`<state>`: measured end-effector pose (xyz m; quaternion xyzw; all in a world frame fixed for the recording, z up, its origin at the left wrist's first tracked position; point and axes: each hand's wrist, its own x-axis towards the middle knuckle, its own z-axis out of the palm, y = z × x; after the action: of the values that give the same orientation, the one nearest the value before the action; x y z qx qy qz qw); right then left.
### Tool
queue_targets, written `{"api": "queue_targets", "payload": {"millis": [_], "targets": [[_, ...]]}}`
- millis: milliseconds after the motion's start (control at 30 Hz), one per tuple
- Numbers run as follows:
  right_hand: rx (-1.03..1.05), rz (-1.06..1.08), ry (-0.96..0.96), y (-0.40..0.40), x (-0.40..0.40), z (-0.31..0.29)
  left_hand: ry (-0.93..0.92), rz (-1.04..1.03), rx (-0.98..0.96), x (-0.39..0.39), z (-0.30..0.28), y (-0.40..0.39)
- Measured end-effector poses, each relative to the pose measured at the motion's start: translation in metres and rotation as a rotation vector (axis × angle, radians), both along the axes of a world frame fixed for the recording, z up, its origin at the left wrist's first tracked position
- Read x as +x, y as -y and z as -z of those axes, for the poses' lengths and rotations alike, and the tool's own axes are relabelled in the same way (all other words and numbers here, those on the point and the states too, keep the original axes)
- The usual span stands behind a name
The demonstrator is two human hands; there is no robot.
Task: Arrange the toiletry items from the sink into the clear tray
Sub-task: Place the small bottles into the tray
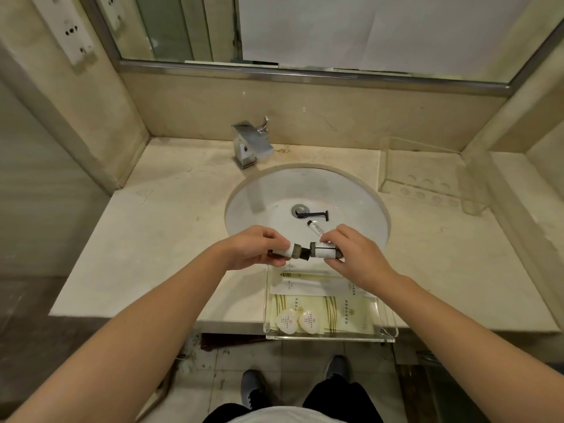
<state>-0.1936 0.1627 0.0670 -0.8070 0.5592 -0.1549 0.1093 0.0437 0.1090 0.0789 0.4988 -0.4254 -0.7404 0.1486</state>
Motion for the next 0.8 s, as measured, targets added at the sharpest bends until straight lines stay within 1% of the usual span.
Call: {"api": "queue_targets", "payload": {"millis": [100,200,233,300,367,467,567,700,800], "targets": [[0.22,0.098,0.123,-0.002,-0.001,0.001,0.022,0.013,-0.01,0.002,0.002,-0.004],[0.456,0.108,0.235,-0.008,-0.003,0.001,0.071,0.064,-0.026,0.004,0.007,-0.012],[0.518,0.086,0.214,-0.011,-0.003,0.003,0.094,0.095,-0.041,0.005,0.009,-0.015],[0.584,0.037,0.087,-0.017,-0.005,0.009,0.159,0.153,-0.09,0.005,0.015,-0.022],[0.592,0.001,-0.036,-0.022,-0.005,0.016,0.212,0.183,-0.132,0.003,0.02,-0.028],[0.555,-0.027,-0.131,-0.03,-0.004,0.024,0.312,0.219,-0.23,-0.002,0.027,-0.037],[0.515,-0.014,-0.107,-0.037,-0.003,0.029,0.439,0.263,-0.368,-0.006,0.035,-0.044],[0.463,-0.005,-0.087,-0.043,0.0,0.035,0.524,0.346,-0.52,-0.008,0.04,-0.05],[0.401,-0.004,-0.113,-0.047,-0.001,0.039,0.583,0.449,-0.638,-0.008,0.039,-0.052]]}}
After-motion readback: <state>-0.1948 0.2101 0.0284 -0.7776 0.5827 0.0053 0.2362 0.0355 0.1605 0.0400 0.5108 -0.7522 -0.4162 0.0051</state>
